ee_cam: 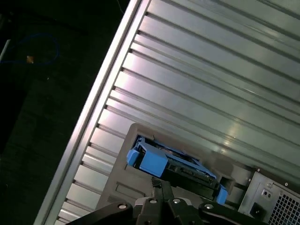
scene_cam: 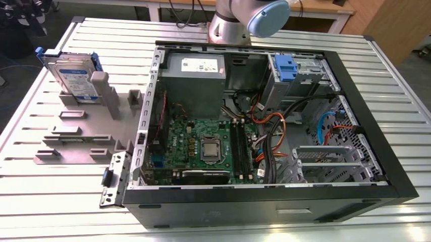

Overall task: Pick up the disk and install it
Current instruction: 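Pick up the disk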

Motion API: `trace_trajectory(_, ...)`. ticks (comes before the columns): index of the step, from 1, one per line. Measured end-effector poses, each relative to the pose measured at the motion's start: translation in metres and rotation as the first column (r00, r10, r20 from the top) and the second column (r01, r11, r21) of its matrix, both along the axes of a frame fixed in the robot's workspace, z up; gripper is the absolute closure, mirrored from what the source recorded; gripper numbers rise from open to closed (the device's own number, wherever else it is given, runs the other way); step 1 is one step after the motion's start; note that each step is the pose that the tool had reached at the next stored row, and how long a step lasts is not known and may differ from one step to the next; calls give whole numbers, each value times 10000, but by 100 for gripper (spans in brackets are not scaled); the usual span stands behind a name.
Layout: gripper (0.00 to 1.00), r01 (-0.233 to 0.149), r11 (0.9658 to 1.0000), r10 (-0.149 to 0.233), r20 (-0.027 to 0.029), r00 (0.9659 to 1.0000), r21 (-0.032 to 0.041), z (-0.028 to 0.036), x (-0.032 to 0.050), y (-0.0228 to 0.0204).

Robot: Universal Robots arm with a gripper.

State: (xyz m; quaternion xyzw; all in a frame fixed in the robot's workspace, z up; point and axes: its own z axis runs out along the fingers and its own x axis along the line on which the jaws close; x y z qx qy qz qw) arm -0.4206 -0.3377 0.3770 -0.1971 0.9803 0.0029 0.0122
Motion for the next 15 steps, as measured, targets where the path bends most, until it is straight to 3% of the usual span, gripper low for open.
trace_trajectory(5,89,-537,9986,537,-2,9986,-2,-1,0,-1)
trace_trajectory(9,89,-1008,9949,1008,-2,9949,-5,-3,0,-1)
trace_trajectory(12,89,-1414,9900,1414,-1,9900,-5,-4,0,-1)
trace_trajectory(15,89,-1853,9827,1853,-1,9827,-5,-5,0,-1)
